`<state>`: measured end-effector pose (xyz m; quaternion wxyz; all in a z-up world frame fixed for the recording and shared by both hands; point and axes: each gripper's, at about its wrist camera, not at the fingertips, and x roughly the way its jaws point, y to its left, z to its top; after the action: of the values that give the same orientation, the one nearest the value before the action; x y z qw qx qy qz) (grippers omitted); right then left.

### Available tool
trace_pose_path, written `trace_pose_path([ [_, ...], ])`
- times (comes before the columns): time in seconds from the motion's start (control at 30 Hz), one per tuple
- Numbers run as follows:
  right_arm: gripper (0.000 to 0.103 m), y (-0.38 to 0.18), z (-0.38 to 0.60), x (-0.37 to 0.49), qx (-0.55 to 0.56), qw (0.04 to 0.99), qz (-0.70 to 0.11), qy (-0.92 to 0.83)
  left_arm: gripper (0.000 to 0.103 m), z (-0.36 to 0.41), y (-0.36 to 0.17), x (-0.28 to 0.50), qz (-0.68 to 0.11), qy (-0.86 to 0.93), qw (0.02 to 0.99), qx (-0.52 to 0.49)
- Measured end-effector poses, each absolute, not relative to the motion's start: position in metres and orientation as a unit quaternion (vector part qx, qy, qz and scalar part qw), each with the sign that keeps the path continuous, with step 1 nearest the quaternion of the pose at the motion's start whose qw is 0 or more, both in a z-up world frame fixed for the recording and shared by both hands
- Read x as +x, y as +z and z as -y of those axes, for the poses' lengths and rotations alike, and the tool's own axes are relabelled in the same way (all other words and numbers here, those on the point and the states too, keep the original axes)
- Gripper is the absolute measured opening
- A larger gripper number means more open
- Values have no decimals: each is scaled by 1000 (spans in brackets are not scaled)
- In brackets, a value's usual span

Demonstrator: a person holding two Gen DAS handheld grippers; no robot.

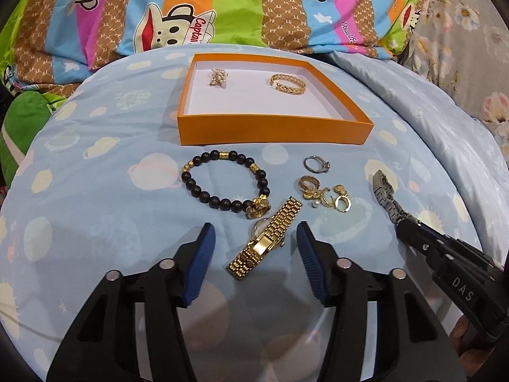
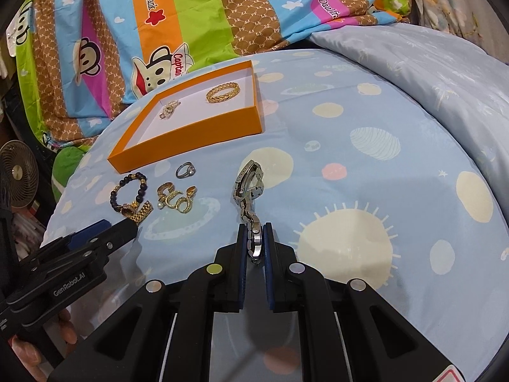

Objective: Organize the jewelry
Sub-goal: 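Lift the silver watch with the right tool while the left tool grasps the gold watch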

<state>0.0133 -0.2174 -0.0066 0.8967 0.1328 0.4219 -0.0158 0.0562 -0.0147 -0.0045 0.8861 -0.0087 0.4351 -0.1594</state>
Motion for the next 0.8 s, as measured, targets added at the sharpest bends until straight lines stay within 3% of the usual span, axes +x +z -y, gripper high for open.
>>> trace_pose_path([
  [0.07, 9, -7, 217, 13, 133, 897, -422, -16, 25, 15, -5, 54, -436, -168, 884, -8],
  [0.2, 9, -7, 217, 13, 133, 897, -422, -16, 12, 16, -4, 51, -435, -179, 883, -8],
  [0.53, 9, 7, 220, 3, 145, 906, -398, -12, 11, 6, 21, 38, -415, -192, 889, -31],
  [0.8, 9, 65, 224, 19, 127, 930, -345, -4, 11, -6, 66, 57, -383, -195, 902, -36],
])
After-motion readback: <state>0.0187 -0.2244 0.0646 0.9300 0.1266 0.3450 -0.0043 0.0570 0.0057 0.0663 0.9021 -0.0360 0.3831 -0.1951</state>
